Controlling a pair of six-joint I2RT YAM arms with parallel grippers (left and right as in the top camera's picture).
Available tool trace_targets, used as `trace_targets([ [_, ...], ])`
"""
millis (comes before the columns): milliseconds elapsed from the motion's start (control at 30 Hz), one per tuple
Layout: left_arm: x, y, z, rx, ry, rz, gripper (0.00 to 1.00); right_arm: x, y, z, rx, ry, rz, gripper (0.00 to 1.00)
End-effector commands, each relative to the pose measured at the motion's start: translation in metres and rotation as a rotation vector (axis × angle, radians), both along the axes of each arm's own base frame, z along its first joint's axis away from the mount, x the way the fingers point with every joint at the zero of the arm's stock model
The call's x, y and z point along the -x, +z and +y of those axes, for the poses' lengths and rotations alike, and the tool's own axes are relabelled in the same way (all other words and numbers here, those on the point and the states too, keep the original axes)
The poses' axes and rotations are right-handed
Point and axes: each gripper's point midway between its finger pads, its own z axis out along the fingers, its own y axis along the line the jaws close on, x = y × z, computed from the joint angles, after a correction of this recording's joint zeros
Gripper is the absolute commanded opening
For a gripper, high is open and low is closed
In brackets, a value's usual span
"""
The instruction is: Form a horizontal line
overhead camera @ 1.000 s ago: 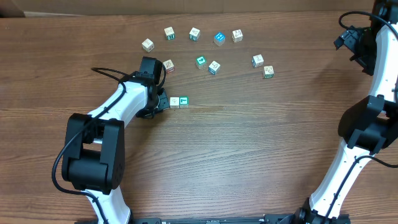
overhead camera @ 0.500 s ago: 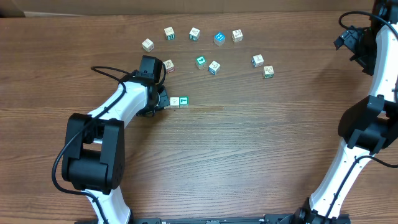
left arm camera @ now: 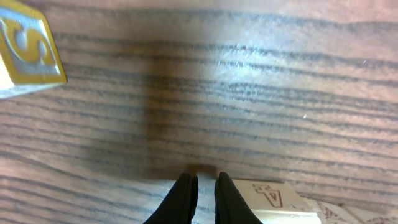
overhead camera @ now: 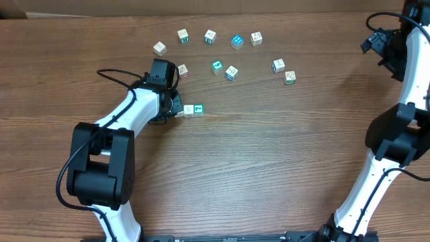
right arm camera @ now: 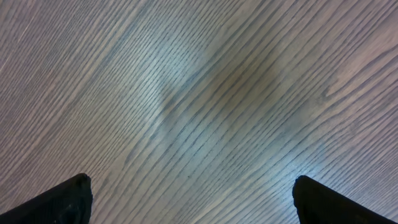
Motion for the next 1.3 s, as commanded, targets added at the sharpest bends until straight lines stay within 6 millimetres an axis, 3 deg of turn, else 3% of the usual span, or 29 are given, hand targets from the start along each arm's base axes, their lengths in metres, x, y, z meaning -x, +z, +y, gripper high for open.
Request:
trace_targets([
  [0, 0.001, -0.003, 0.006, -0.044, -0.013, -0.004, 0.11, 0.001, 0.007, -0.002, 0.008, 0.000, -0.013, 1.00],
  [1267, -0.011, 0.001, -0.001, -0.027, -0.069, -0.051, 0.09, 0.001, 0.007, -0.002, 0.008, 0.000, -0.013, 1.00],
])
